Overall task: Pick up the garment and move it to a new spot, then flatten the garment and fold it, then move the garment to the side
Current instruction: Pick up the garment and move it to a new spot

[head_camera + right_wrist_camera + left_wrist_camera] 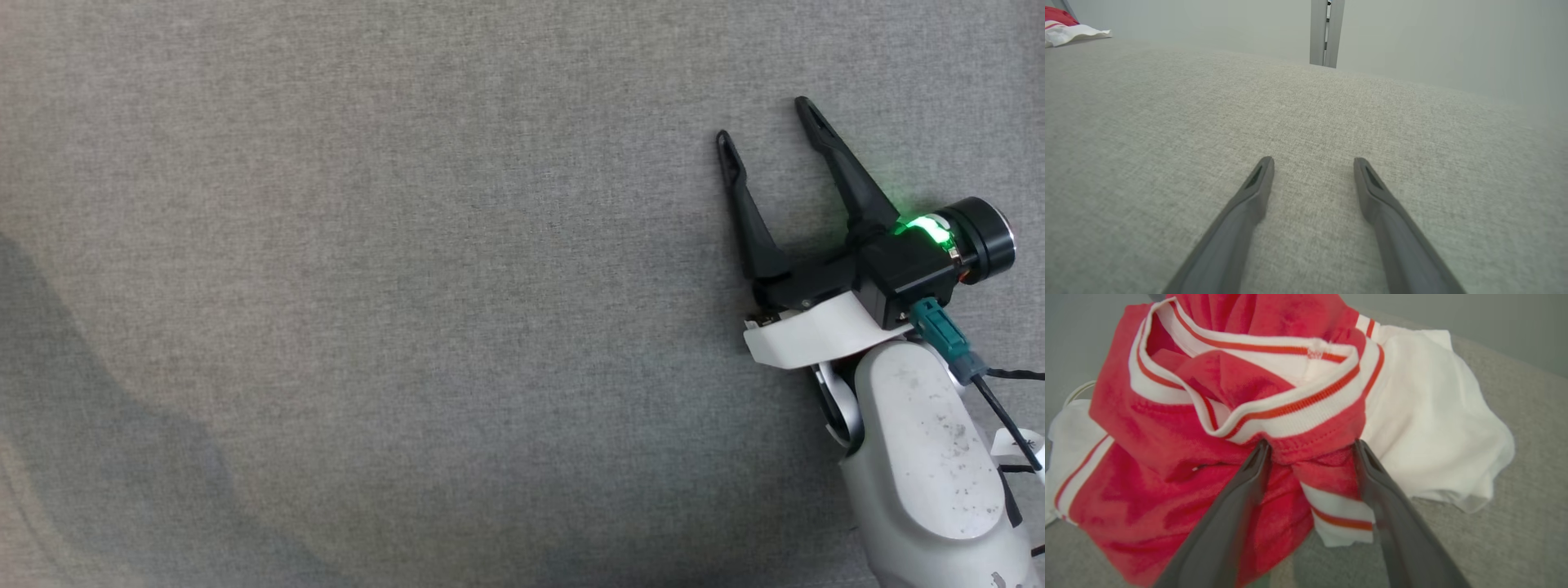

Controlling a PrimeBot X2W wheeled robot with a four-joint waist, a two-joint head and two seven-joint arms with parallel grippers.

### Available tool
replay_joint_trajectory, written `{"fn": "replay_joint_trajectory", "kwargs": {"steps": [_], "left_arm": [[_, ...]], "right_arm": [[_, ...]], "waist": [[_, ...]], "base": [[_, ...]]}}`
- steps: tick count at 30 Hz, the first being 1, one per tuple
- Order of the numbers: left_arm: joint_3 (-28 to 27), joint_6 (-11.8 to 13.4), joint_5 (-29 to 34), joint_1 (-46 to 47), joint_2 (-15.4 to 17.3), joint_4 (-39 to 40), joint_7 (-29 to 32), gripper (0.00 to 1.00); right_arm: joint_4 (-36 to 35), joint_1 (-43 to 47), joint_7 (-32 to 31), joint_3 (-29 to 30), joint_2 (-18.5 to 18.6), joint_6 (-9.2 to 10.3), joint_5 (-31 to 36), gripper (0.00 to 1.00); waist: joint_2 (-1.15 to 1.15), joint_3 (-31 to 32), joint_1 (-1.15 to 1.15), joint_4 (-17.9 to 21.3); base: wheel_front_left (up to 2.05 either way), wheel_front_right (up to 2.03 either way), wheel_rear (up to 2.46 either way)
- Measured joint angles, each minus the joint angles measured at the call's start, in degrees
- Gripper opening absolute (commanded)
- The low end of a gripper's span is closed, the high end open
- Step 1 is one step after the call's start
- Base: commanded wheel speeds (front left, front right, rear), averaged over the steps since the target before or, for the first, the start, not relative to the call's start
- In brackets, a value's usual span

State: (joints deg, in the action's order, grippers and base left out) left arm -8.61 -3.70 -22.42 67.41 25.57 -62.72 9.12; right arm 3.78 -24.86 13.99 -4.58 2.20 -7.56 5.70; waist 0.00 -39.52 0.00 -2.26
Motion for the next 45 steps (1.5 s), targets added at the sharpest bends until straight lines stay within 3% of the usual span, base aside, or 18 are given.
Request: {"fn": "replay_joint_trajectory", "kwargs": {"steps": [1,2,3,4,14,23,28,39,45], "left_arm": [[-0.04,0.00,-0.26,0.23,0.23,-0.29,0.16,1.00],[0.01,0.01,-0.30,0.38,0.47,-0.54,0.15,0.73],[0.13,0.26,-0.29,0.49,0.73,-0.67,-0.09,0.27],[0.25,0.42,-0.20,0.56,0.94,-0.79,-0.46,0.01],[2.90,-1.59,1.09,2.16,2.18,-0.24,-6.68,0.00],[9.28,-3.48,2.50,3.00,3.14,4.48,-8.64,0.00],[17.00,-3.70,1.57,1.46,-0.01,11.48,-8.28,0.00],[35.19,-3.71,-4.26,-12.71,-5.47,31.34,-5.06,0.00],[39.68,-3.66,-4.86,-22.85,-8.90,36.78,-6.15,0.00]], "right_arm": [[-0.03,-0.10,0.00,-0.04,-0.02,0.00,-0.01,1.00],[-0.10,-0.18,0.04,-0.04,-0.02,0.00,-0.02,1.00],[-0.19,-0.23,0.13,-0.02,-0.02,0.00,-0.04,1.00],[-0.23,-0.29,0.16,0.01,-0.03,0.00,-0.03,1.00],[2.08,-0.38,0.65,0.82,0.24,0.01,-0.75,1.00],[7.90,1.35,0.98,-0.01,0.57,0.03,-3.85,1.00],[9.57,3.20,1.00,-0.30,0.56,0.03,-6.02,1.00],[9.80,9.54,1.01,1.80,0.59,0.03,-8.40,1.00],[9.35,12.03,1.01,3.01,0.58,0.03,-9.57,1.00]], "waist": [[0.00,-0.15,0.00,0.22],[0.00,-0.30,0.00,0.44],[0.00,-0.43,0.00,0.63],[0.00,-0.53,0.00,0.73],[0.00,1.53,0.00,0.31],[0.00,7.98,0.00,0.25],[0.01,12.76,0.00,0.64],[0.01,23.95,0.00,2.91],[0.01,27.00,0.00,5.57]], "base": [[0.00,0.00,0.00],[0.00,0.00,0.00],[0.00,0.00,0.00],[0.00,0.00,0.00],[0.00,0.00,0.00],[0.00,0.00,0.00],[0.00,0.00,0.00],[0.00,0.00,0.00],[0.00,0.00,0.00]]}}
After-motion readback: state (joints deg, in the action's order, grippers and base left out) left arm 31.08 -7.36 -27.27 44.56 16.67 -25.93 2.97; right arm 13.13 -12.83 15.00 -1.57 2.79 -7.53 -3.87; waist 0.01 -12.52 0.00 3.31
